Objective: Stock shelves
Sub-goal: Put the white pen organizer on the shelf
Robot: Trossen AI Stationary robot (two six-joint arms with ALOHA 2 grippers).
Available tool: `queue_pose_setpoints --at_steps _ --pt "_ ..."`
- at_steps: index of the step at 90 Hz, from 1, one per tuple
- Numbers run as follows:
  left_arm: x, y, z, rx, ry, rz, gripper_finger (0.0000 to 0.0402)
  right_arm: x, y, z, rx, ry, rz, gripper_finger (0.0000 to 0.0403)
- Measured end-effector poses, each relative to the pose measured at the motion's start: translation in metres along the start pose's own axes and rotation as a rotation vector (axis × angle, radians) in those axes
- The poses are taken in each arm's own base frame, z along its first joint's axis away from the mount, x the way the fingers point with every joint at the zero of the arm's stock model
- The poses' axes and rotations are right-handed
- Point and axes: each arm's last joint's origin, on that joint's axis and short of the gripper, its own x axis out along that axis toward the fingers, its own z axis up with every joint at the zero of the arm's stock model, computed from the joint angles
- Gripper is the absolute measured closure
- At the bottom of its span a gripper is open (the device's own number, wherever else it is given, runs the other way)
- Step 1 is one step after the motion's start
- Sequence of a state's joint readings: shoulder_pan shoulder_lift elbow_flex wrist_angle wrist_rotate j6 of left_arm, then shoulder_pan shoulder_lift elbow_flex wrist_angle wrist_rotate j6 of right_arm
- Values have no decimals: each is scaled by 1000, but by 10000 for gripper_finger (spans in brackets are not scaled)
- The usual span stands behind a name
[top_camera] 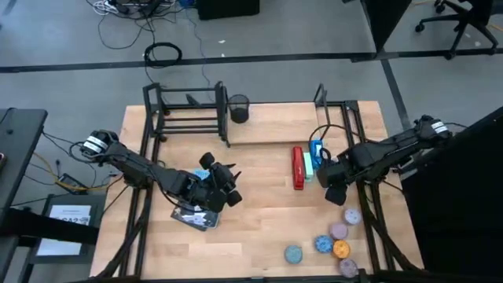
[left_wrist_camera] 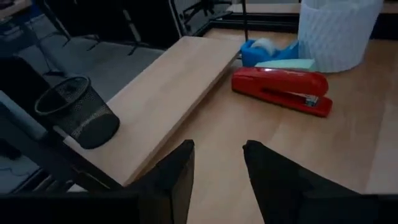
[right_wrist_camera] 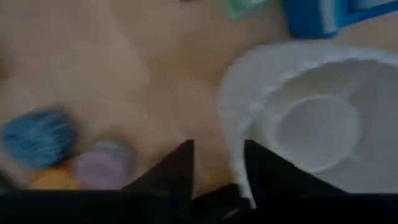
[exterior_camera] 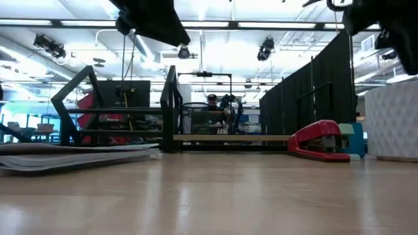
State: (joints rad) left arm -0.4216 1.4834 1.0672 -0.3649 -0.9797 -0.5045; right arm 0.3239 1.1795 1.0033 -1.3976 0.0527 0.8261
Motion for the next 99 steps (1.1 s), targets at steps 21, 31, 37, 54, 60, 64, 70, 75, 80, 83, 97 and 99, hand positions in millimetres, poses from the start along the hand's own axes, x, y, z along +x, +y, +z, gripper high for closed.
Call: queue_pose_setpoints --at_steps 21,31,37,54,60,64,70,75,80,83,97,99 --pt "-3 -3 0 -4 -6 -14 275 27 -5 0 -2 10 -4 242" --pt "-4 -4 0 -14 -13 -20 275 37 -2 4 7 20 35 281" --pt "-5 -5 1 -25 -20 -27 275 37 -1 4 17 33 32 315" --pt "-5 -6 3 -44 -31 -34 275 25 -1 4 27 30 53 349" --pt "-5 -6 3 -44 -32 -34 275 15 -2 4 24 33 48 396" --pt "-6 -6 3 -44 -33 -37 275 8 -3 3 26 50 39 402" --pt "-7 -7 3 -42 -33 -40 275 -7 -3 4 42 37 55 400" --pt "-7 -7 3 -41 -33 -41 275 -17 -4 4 50 26 61 400" --pt "-7 -7 3 -43 -34 -41 275 -25 -3 5 54 9 80 400" --pt "-6 -7 3 -42 -34 -40 275 -29 -2 7 54 -7 97 400" --pt "-6 -7 3 -44 -36 -41 275 -48 -1 9 51 -59 142 400" --pt "-6 -7 3 -46 -37 -41 275 -51 0 10 51 -71 148 400"
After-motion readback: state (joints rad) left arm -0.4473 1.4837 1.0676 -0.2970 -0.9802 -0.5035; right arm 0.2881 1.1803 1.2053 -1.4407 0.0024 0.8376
